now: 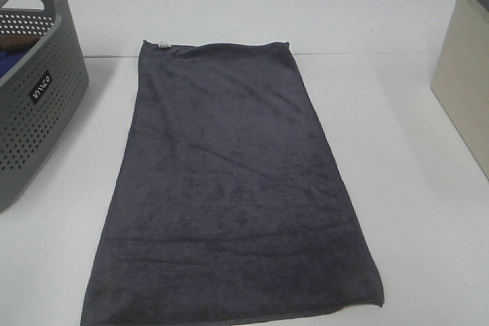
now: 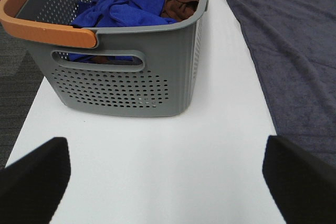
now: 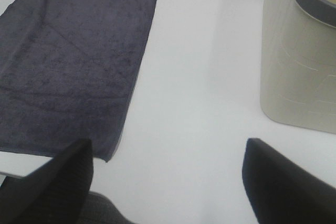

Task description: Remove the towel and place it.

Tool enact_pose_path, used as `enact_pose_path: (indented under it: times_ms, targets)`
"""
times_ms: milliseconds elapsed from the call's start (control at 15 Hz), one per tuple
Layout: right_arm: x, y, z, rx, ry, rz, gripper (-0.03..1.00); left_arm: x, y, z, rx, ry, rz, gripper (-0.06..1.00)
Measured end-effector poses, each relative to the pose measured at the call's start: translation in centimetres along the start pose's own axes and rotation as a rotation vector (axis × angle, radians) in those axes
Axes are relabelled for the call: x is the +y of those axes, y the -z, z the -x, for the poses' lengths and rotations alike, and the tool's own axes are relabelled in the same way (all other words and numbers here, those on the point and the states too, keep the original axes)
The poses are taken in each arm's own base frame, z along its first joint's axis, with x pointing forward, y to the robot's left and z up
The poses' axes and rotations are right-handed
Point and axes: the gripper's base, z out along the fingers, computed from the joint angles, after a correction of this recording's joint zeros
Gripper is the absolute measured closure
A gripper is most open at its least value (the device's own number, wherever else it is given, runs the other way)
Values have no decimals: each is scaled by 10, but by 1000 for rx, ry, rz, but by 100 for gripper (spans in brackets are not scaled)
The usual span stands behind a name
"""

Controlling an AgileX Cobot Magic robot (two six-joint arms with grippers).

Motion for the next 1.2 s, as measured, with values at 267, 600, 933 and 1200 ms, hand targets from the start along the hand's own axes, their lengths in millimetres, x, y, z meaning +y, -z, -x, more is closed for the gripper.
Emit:
enact_pose_path:
  times_ms: [267, 600, 933, 1200]
  targets:
    - [1, 4, -3, -40, -20, -32, 21, -2, 0, 0, 0, 1, -17, 1]
    - [1, 4, -3, -40, -44, -69, 21, -2, 0, 0, 0, 6, -26, 1]
    - [1, 4, -3, -40, -44, -69, 21, -2, 0, 0, 0, 6, -26, 1]
    - [1, 4, -3, -40, -44, -69, 21, -2, 0, 0, 0, 6, -26, 1]
